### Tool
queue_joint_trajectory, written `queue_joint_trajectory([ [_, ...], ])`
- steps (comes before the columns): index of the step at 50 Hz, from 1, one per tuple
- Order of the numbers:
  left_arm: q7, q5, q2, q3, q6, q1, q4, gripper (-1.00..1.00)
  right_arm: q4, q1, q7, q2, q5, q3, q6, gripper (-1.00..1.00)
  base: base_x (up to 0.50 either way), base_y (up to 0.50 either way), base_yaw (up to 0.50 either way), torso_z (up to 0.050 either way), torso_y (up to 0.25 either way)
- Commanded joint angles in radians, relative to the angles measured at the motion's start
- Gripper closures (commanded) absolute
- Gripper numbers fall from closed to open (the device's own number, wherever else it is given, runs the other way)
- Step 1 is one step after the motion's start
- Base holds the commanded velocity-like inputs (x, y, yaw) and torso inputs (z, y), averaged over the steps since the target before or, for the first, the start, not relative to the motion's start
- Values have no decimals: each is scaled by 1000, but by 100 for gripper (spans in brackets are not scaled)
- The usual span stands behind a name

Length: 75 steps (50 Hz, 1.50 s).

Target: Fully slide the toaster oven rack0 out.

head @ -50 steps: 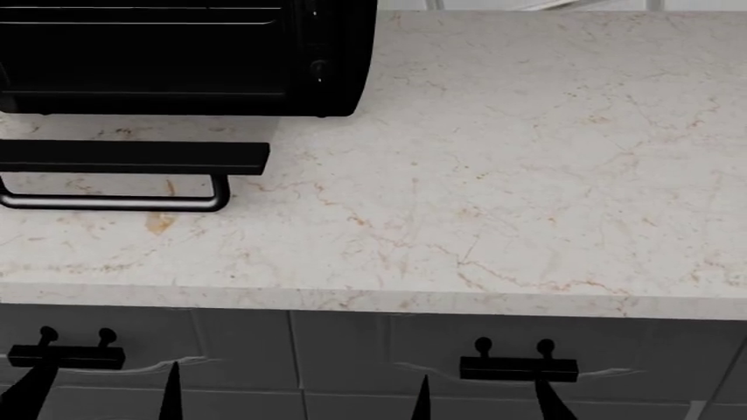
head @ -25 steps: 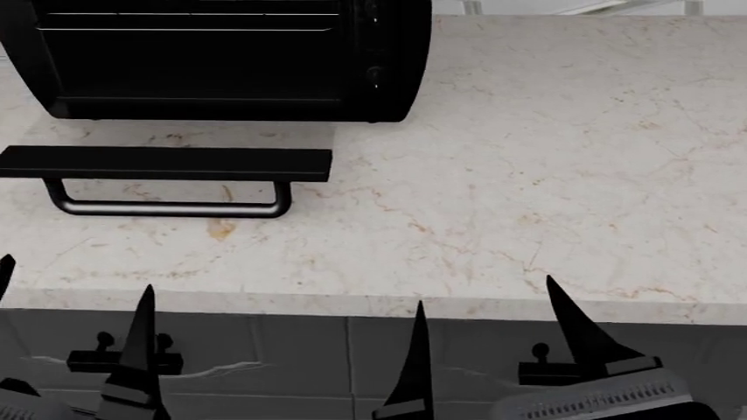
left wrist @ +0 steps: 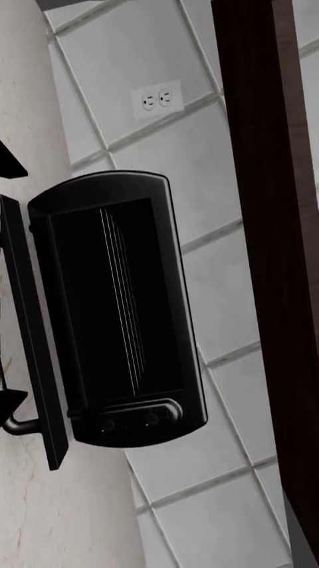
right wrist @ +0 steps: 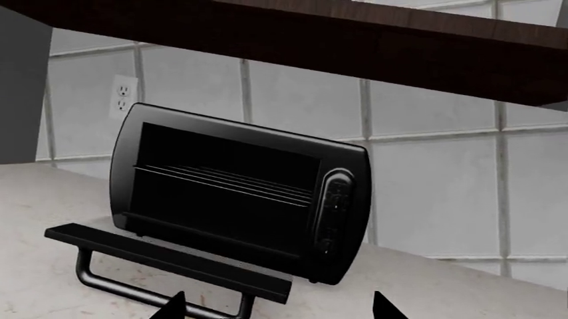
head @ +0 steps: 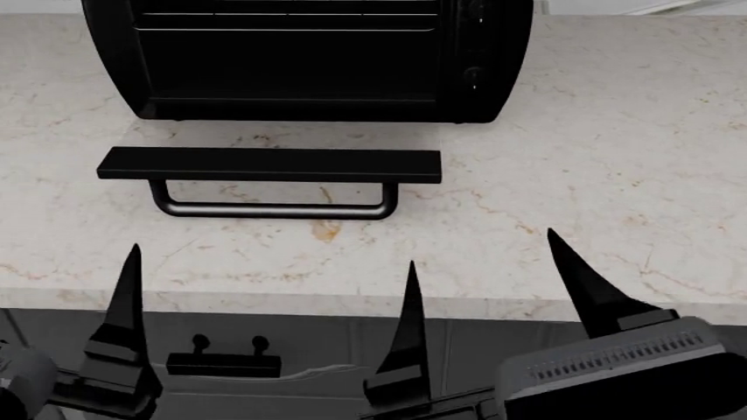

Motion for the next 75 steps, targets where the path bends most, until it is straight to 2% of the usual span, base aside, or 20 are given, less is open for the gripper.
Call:
queue_joint_trajectory([
  [1, 17, -103, 19, -8, -416, -294, 151, -100, -124, 289, 85, 84, 201, 25, 362, -100, 0, 0, 0, 0, 0],
  [3, -51, -209, -16, -16, -447, -345, 151, -100, -124, 341, 177, 127, 360, 55, 391, -100, 0, 0, 0, 0, 0],
  [7, -271, -570, -87, -85, -548, -502, 151, -100, -121, 460, 236, 144, 502, 104, 498, -100, 0, 0, 0, 0, 0],
  [10, -349, -734, -77, -155, -660, -627, 149, -100, -123, 544, 301, 158, 635, 142, 553, -100, 79, 0, 0, 0, 0],
  [13, -425, -850, -83, -189, -705, -690, 148, -100, -121, 559, 357, 184, 719, 151, 539, -100, 358, 0, 0, 0, 0],
  [29, -565, -1038, -124, -233, -701, -729, 130, -100, -111, 647, 503, 241, 907, 120, 554, -100, 366, 0, 0, 0, 0],
  [36, -644, -1156, -127, -261, -718, -743, 129, -100, -109, 657, 535, 260, 936, 98, 542, -100, 368, 0, 0, 0, 0],
  [50, -812, -1367, -164, -254, -653, -728, 135, -100, -116, 622, 592, 306, 959, 28, 467, -100, 391, 0, 0, 0, 0],
  [54, -788, -1305, -182, -219, -626, -706, 148, -100, -93, 579, 569, 319, 902, -4, 410, -100, 168, 0, 0, 0, 4],
  [58, -635, -947, -287, 27, -466, -623, 129, -100, -68, 561, 543, 325, 892, 11, 365, -100, 0, 0, 0, 0, 0],
  [62, -603, -873, -304, 103, -431, -609, 78, -100, -51, 553, 528, 335, 879, 23, 336, -100, 0, 0, 0, 0, 0],
  [64, -578, -789, -332, 201, -412, -630, 44, -100, -46, 553, 526, 337, 882, 24, 332, -100, 0, 0, 0, 0, 0],
  [67, -539, -571, -409, 462, -345, -713, -26, -100, -57, 533, 505, 340, 905, 47, 302, -100, 0, 0, 0, 0, 0],
  [70, -499, -468, -430, 634, -340, -796, -104, -100, -58, 516, 511, 349, 905, 59, 293, -100, 0, 0, 0, 0, 0],
  [71, -494, -468, -428, 640, -340, -799, -110, -100, -59, 514, 512, 350, 905, 60, 291, -100, 0, 0, 0, 0, 0],
  [75, -458, -395, -434, 796, -360, -876, -164, -100, -58, 488, 506, 353, 892, 60, 270, -100, 0, 0, 0, 0, 0],
])
